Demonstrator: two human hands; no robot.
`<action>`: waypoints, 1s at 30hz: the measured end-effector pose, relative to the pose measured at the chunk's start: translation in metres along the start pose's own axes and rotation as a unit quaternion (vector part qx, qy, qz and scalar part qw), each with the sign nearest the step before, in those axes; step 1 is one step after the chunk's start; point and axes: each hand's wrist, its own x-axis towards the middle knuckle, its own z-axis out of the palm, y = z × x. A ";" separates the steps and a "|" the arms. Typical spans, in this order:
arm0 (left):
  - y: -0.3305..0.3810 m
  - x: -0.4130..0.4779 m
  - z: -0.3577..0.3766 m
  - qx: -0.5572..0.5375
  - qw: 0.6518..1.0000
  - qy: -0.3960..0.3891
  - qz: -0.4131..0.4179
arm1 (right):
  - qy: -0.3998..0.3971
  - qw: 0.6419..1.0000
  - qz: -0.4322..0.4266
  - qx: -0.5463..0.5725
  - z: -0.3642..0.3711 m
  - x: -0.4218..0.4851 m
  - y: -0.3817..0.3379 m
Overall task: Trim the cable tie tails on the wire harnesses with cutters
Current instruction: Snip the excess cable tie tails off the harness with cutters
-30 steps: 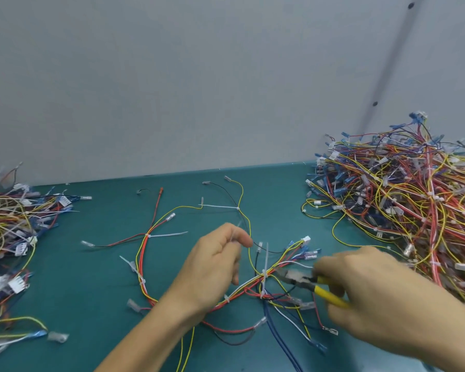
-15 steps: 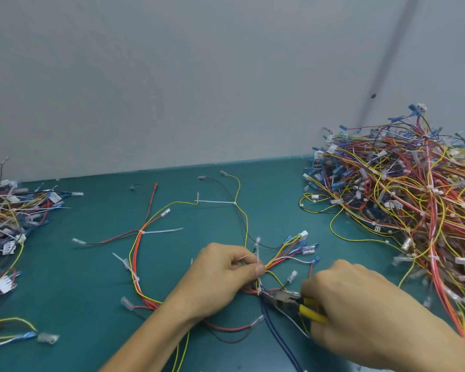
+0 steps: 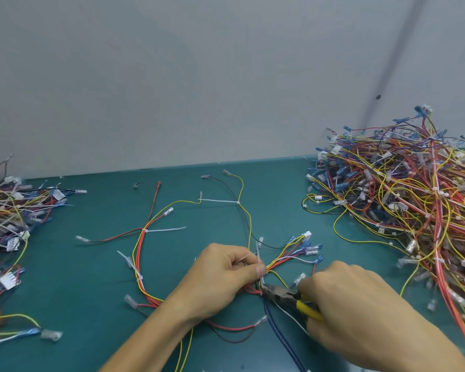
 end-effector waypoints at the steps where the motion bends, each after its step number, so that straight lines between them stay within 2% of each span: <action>1: 0.000 0.000 0.000 0.001 1.000 0.001 -0.001 | -0.001 1.000 0.000 -0.004 0.000 0.001 0.000; 17: -0.002 0.000 0.000 0.014 1.000 0.013 0.005 | -0.020 0.999 -0.024 -0.036 0.001 0.007 0.002; 24: -0.001 0.001 0.000 -0.047 0.998 0.037 0.005 | 0.001 0.999 -0.031 -0.031 0.001 0.005 0.005; 30: -0.003 0.002 0.002 -0.058 0.997 0.042 -0.001 | 0.003 0.999 -0.034 -0.024 0.003 0.009 0.005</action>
